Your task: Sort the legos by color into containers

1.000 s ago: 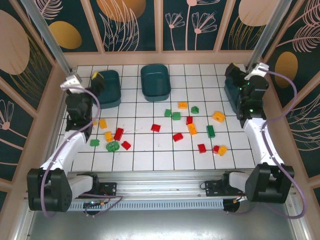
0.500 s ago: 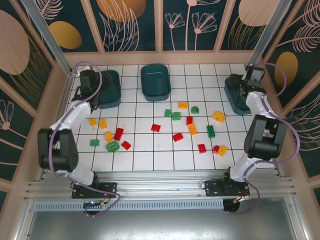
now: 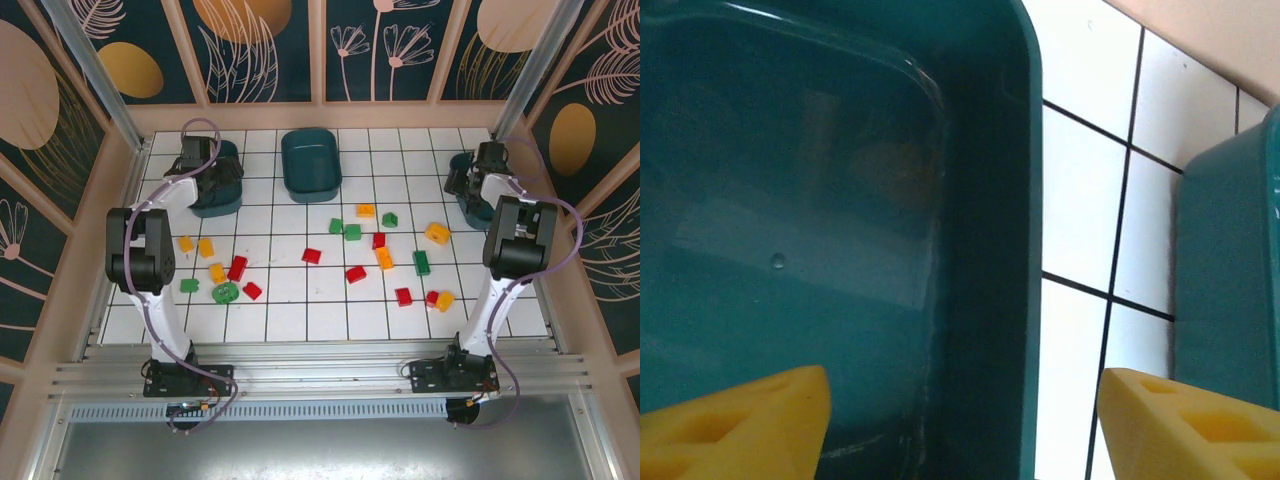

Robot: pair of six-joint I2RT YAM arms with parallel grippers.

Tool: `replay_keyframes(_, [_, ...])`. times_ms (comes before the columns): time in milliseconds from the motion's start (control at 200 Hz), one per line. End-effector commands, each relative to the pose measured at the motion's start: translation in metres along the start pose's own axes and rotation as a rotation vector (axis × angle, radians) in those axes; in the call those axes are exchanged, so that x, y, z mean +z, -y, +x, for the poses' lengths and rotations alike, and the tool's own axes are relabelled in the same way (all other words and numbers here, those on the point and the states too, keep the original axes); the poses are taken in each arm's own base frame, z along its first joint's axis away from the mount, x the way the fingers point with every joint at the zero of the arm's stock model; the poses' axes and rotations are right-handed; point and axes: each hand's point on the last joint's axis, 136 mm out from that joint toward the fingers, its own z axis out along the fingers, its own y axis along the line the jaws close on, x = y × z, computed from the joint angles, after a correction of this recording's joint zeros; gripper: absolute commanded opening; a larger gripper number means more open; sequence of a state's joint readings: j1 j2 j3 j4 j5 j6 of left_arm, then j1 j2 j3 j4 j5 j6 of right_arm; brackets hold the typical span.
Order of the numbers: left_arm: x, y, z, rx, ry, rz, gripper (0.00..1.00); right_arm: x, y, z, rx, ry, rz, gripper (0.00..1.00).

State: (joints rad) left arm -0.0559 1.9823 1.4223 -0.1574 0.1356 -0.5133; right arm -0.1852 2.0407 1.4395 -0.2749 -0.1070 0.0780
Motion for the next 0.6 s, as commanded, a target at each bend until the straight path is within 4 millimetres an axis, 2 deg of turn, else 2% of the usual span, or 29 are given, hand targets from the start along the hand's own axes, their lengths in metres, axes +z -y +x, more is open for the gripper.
replay_keyframes(0, [0.015,0.011,0.010,0.013,-0.066,0.083,0.65,0.002,-0.007,-0.008,-0.022,0.007,-0.015,0.50])
replay_keyframes(80, [0.024,0.016,0.014,0.004,-0.095,0.117,0.59,0.004,-0.013,-0.009,-0.027,0.002,-0.038,0.36])
replay_keyframes(230, [0.029,0.031,0.016,0.005,-0.107,0.194,0.53,0.004,-0.039,-0.019,-0.062,0.034,-0.081,0.16])
replay_keyframes(275, [0.031,0.037,0.018,0.008,-0.115,0.212,0.48,0.005,-0.050,-0.023,-0.079,0.048,-0.091,0.12])
replay_keyframes(325, [0.033,0.043,0.019,0.013,-0.120,0.235,0.36,0.007,-0.065,-0.029,-0.097,0.067,-0.103,0.07])
replay_keyframes(365, [0.035,0.048,0.022,0.022,-0.126,0.249,0.30,0.009,-0.077,-0.033,-0.111,0.077,-0.112,0.05])
replay_keyframes(445, [0.035,0.060,0.026,0.049,-0.132,0.269,0.28,0.011,-0.105,-0.041,-0.147,0.102,-0.133,0.00])
replay_keyframes(595, [0.034,0.082,0.030,0.089,-0.127,0.312,0.18,0.017,-0.160,-0.047,-0.195,0.104,-0.195,0.00])
